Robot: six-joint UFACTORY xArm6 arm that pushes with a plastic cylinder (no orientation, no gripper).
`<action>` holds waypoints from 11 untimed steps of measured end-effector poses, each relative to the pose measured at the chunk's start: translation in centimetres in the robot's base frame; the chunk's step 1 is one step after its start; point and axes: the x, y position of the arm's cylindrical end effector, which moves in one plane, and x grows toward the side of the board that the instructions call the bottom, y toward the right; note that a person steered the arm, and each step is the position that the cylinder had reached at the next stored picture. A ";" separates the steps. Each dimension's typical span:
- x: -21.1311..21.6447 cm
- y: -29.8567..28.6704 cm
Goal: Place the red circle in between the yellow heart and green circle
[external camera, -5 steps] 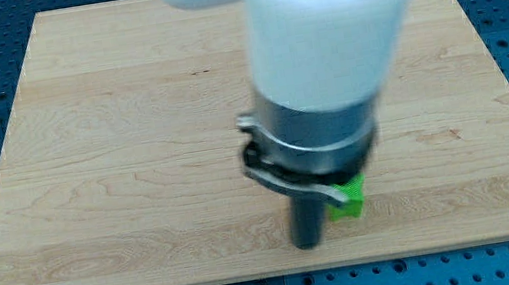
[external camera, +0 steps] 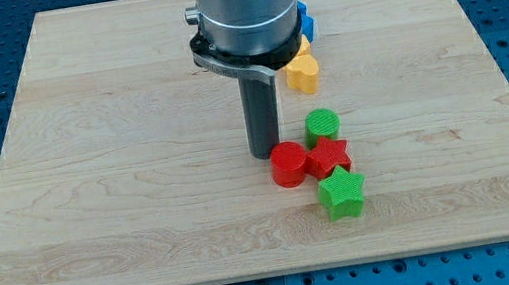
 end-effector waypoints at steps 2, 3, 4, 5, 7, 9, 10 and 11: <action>2.8 -4.4; 5.8 -5.8; 7.0 -4.1; 5.2 -2.5; 2.7 -4.6; 7.7 -2.4; 7.8 0.3; 7.8 2.3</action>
